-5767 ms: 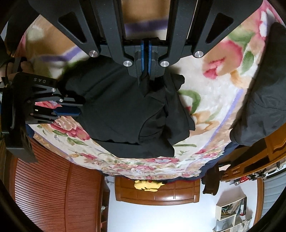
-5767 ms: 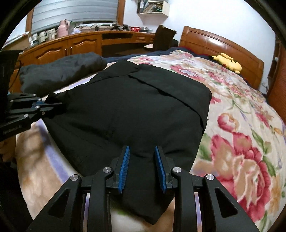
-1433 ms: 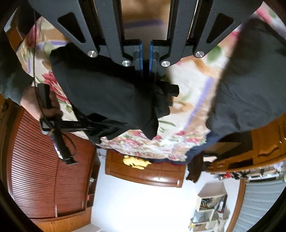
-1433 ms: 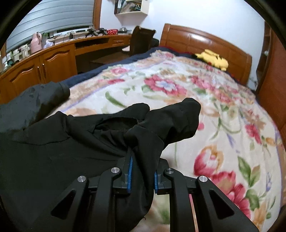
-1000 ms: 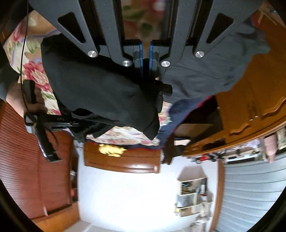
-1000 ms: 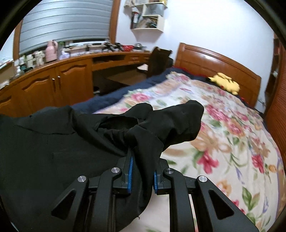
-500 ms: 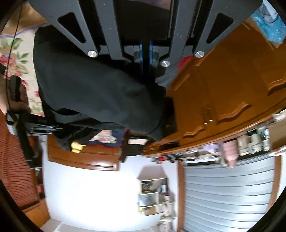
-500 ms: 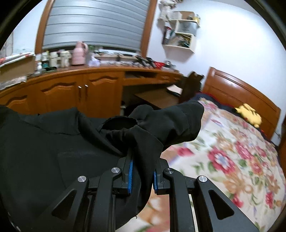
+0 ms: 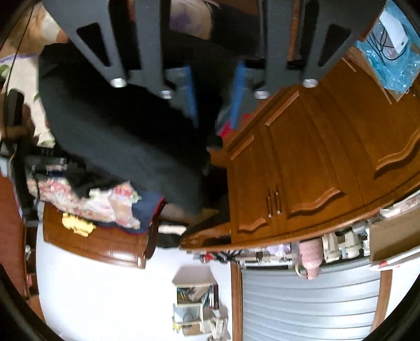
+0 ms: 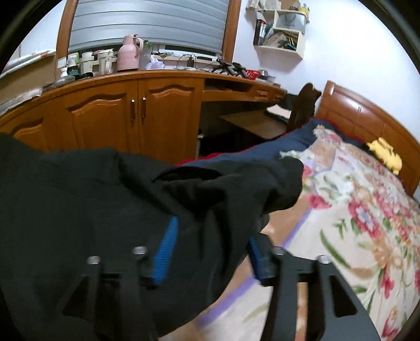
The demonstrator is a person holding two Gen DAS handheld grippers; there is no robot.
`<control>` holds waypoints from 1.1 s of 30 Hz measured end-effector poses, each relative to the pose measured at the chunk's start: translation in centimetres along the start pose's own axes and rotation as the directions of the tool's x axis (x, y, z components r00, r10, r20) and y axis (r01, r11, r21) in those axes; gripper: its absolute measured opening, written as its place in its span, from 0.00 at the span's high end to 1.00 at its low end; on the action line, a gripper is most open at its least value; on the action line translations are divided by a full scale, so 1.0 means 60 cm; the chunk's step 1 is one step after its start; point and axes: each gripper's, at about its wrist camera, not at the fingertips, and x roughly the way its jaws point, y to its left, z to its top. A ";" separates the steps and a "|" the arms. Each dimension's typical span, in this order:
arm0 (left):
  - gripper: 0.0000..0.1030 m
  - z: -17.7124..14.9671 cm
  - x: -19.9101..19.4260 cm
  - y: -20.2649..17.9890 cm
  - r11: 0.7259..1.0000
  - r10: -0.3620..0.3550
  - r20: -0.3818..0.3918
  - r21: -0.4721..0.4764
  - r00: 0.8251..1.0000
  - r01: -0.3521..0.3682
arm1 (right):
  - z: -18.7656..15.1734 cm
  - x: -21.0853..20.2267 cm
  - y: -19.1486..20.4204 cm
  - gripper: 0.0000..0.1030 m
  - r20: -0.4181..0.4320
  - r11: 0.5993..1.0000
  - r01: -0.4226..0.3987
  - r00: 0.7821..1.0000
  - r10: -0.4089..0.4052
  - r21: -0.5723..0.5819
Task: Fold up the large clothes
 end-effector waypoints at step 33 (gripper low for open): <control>0.20 -0.009 0.078 -0.085 0.998 0.028 -0.151 0.057 0.988 -0.020 | -0.133 -0.209 -0.012 0.37 0.029 0.996 -0.092 0.995 0.092 0.006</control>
